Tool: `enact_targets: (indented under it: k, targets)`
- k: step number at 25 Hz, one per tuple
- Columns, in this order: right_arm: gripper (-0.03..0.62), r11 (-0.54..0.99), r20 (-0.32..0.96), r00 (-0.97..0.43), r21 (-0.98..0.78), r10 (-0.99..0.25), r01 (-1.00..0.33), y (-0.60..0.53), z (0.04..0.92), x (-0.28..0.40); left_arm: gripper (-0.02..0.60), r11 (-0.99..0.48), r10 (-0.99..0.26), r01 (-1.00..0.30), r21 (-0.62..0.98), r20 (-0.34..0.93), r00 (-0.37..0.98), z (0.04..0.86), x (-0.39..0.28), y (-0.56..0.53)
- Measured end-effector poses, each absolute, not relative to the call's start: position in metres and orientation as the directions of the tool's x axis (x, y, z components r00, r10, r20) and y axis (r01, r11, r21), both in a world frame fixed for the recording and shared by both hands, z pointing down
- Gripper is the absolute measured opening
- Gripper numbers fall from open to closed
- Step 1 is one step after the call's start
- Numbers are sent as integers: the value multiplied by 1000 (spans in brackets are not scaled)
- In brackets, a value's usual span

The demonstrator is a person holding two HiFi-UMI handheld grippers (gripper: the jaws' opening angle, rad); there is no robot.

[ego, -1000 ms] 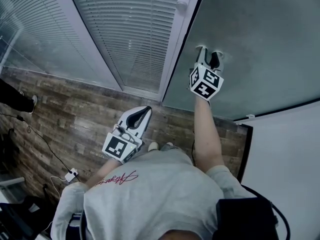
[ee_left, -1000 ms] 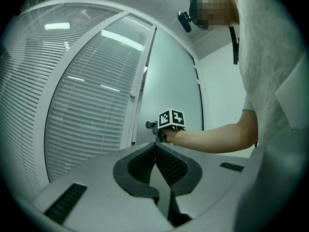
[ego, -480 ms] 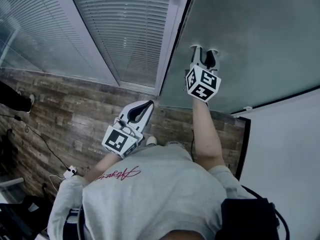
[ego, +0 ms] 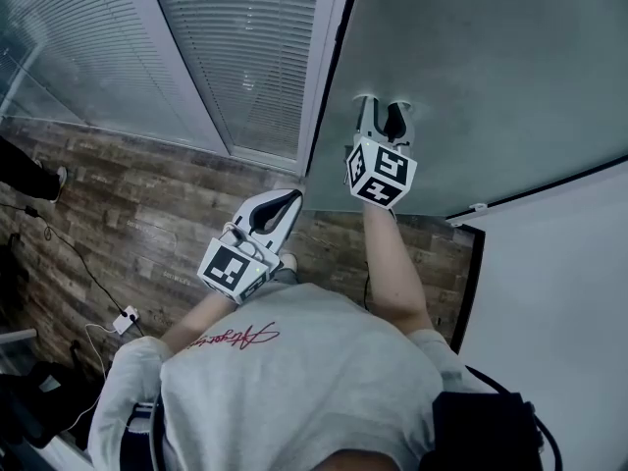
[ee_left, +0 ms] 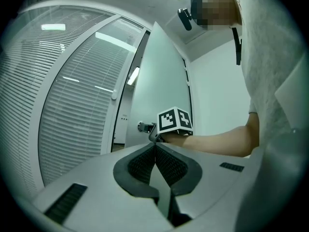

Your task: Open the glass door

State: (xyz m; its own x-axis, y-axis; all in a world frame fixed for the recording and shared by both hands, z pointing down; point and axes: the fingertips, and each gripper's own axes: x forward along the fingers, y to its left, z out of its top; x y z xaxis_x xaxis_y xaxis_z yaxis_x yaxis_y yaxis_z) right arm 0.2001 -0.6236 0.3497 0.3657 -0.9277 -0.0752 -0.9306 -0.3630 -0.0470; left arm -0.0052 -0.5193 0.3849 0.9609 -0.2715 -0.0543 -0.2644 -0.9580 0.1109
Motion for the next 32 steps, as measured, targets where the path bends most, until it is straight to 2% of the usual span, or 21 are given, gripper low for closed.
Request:
enact_targets:
  k: [9, 14, 22, 27, 32]
  targets:
    - [141, -265, -88, 268, -39, -959, -963, -566, 351, 170, 17, -941, -327, -321, 105, -45, 944, 388, -10, -440]
    - [141, -149, -87, 153, -56, -984, -987, -530, 345, 151, 17, -920, -382, -376, 109, -36, 924, 389, -31, -392]
    - [141, -119, -114, 121, -25, -986, -993, -464, 332, 127, 17, -872, -481, -473, 130, -40, 876, 385, -72, -339]
    - [141, -102, -100, 102, 2, -990, -995, -429, 348, 120, 17, -882, -461, -453, 127, -42, 886, 395, -81, -314]
    - [141, -43, -97, 44, -18, -994, -999, -384, 344, 108, 17, -913, -391, -383, 143, -32, 920, 389, -88, -282]
